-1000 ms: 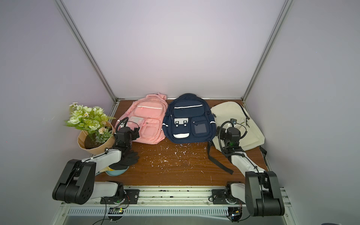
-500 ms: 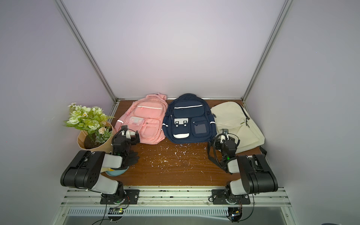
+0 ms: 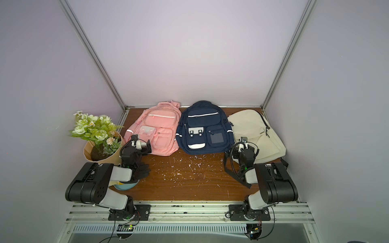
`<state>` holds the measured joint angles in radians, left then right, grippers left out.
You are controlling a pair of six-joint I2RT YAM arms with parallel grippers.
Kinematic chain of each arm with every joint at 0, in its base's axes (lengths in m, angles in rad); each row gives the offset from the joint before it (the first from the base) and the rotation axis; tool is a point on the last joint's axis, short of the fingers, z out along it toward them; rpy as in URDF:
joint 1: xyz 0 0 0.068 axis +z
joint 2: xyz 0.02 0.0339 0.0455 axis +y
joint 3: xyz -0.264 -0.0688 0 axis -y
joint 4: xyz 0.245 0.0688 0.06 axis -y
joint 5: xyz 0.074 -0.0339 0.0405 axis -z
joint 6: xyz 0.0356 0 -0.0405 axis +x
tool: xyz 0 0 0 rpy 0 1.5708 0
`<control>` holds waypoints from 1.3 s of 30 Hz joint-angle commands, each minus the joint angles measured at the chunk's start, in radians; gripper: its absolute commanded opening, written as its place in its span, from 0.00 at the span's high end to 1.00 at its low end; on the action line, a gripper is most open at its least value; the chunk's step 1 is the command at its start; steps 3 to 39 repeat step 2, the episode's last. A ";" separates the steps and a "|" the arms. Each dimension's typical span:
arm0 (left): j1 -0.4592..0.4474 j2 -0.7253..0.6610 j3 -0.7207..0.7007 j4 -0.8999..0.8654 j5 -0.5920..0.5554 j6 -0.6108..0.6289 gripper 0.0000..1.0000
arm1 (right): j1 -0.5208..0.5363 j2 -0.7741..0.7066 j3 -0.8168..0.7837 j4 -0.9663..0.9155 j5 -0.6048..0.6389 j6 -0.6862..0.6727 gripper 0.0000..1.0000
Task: Zip up the backpack
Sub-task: Reset both arms
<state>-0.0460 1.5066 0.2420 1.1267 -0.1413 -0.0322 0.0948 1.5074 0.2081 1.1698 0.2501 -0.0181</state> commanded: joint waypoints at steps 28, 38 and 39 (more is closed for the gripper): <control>0.014 0.004 -0.001 0.047 0.009 0.017 0.01 | -0.001 -0.003 0.023 0.056 0.017 0.020 0.01; 0.014 0.004 -0.001 0.047 0.009 0.017 0.01 | -0.001 -0.003 0.023 0.056 0.017 0.020 0.01; 0.014 0.004 -0.001 0.047 0.009 0.017 0.01 | -0.001 -0.003 0.023 0.056 0.017 0.020 0.01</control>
